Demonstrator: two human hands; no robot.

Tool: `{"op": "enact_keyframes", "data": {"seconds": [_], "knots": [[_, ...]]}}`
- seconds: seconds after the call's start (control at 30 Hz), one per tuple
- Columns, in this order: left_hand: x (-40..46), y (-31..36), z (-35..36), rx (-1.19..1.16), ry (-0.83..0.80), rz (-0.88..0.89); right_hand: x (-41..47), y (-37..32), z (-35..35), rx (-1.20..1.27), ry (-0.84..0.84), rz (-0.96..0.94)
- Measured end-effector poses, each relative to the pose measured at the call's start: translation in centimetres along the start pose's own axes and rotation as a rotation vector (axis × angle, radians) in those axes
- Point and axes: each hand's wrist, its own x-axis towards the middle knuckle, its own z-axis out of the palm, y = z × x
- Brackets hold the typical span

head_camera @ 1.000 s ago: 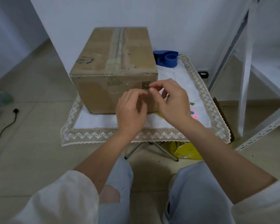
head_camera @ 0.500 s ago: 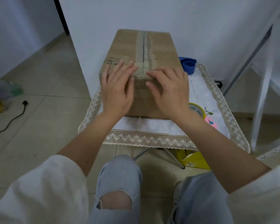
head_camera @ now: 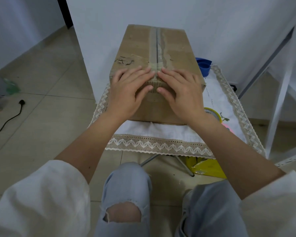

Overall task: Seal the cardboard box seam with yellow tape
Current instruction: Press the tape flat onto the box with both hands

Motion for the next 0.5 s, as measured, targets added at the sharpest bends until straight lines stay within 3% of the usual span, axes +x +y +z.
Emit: {"op": "enact_keyframes", "data": {"seconds": [0.5], "knots": [[-0.65, -0.27, 0.12, 0.050, -0.052, 0.031, -0.75, 0.57, 0.64, -0.048, 0.009, -0.051]]}}
